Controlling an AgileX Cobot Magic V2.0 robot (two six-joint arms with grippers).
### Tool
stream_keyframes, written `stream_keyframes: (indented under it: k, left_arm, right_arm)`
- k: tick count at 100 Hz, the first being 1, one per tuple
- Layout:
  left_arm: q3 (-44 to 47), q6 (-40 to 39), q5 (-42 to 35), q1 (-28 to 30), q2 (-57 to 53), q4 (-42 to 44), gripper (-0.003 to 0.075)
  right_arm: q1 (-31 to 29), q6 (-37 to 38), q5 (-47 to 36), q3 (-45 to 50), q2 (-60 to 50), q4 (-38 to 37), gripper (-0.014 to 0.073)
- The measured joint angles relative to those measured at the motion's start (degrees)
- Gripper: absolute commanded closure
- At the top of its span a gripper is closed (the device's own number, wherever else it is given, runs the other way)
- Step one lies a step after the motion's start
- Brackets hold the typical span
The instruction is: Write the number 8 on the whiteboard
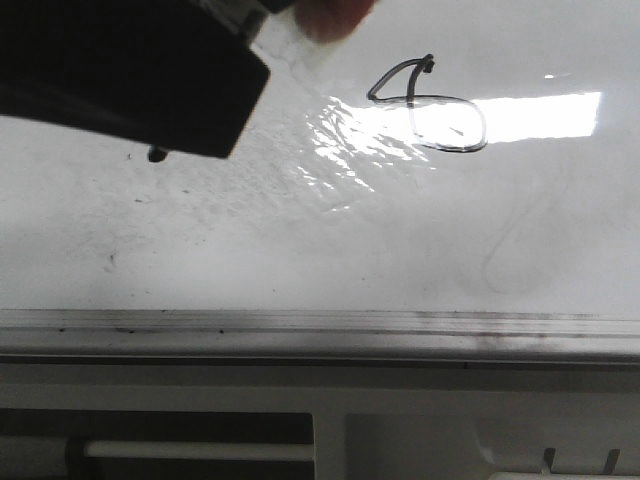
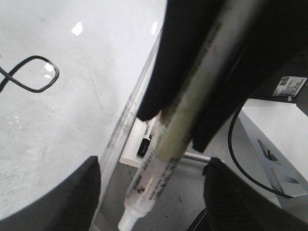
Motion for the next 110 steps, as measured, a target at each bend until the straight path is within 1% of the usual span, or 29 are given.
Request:
stream_keyframes:
  k: [5,11,12,15,21,30,44,53,58,65,69,72,77,82,87,100,107,110]
  left_arm:
    - [0.00,0.00,0.00,0.00,0.39,0.00,0.0471]
    - [0.00,0.00,0.00,0.00,0.77,0.00,0.0594]
    - [0.00,0.00,0.00,0.00,0.77,0.00,0.0594]
    - [0.00,0.09,0.00,0.00,1.02,0.00,0.0653]
    - [0.00,0.09,0.11,0.00,1.40,0.00,0.0739]
    - [-0.04,1.92,0.86,0.00,1.80,0.76,0.0741]
    - [-0.27,2.53,1.48,0.00,3.04,1.02,0.0741]
    - [-0.40,2.78,1.88,0.00,3.93,1.11,0.0741]
    - [-0.40,2.89,2.08,0.00,4.38,1.11,0.0741]
    - [-0.44,2.92,2.22,0.00,4.50,1.00,0.0741]
    - [-0.44,2.92,2.38,0.00,4.55,0.88,0.0741]
    - [-0.44,2.92,2.72,0.00,4.55,0.76,0.0741]
    - [-0.44,2.67,2.81,0.00,4.83,0.76,0.0741]
    - [-0.44,2.28,2.43,0.00,4.96,0.76,0.0741]
    - [-0.44,1.86,1.73,0.00,5.13,0.76,0.0741]
    - [0.03,1.55,0.24,0.00,5.13,-0.81,0.0741]
    - [0.95,1.45,-1.05,0.00,5.13,-2.69,0.0741]
    - [1.44,1.30,-1.78,0.00,5.13,-3.71,0.0741]
  right_arm:
    - [0.00,0.00,0.00,-0.14,0.00,0.22,0.0665]
    - [0.00,0.00,0.00,-0.14,0.00,0.99,0.0665]
    - [0.00,0.00,0.00,-0.14,0.00,1.09,0.0665]
    - [0.00,0.00,0.00,-0.14,0.00,1.38,0.0665]
    - [0.00,0.00,0.00,-0.14,0.00,2.02,0.0664]
    - [0.00,0.00,0.39,-0.14,0.00,2.93,0.0665]
    - [0.00,0.00,1.16,-0.14,0.20,3.14,0.0664]
    - [0.00,0.00,1.80,-0.14,0.38,3.28,0.0620]
    - [0.00,-0.11,1.89,-0.14,0.47,3.28,0.0563]
    - [0.00,-0.11,2.04,-0.14,0.47,3.28,0.0435]
    - [0.00,-0.11,1.73,-0.14,0.47,3.28,0.0325]
    - [0.00,-0.11,1.16,-0.14,0.47,2.93,0.0277]
    - [0.00,-0.11,-0.11,-0.14,0.47,2.07,0.0161]
    - [0.00,-0.11,-0.82,-0.26,0.47,1.28,0.0082]
    - [0.00,-0.11,-0.83,-0.65,0.35,0.43,0.0039]
    - [0.00,-0.11,-0.83,-2.94,-1.74,-2.06,0.0060]
    - [0.00,0.18,-0.83,-4.28,-3.84,-3.66,0.0104]
    - [0.00,0.50,-0.83,-4.64,-4.81,-4.24,0.0139]
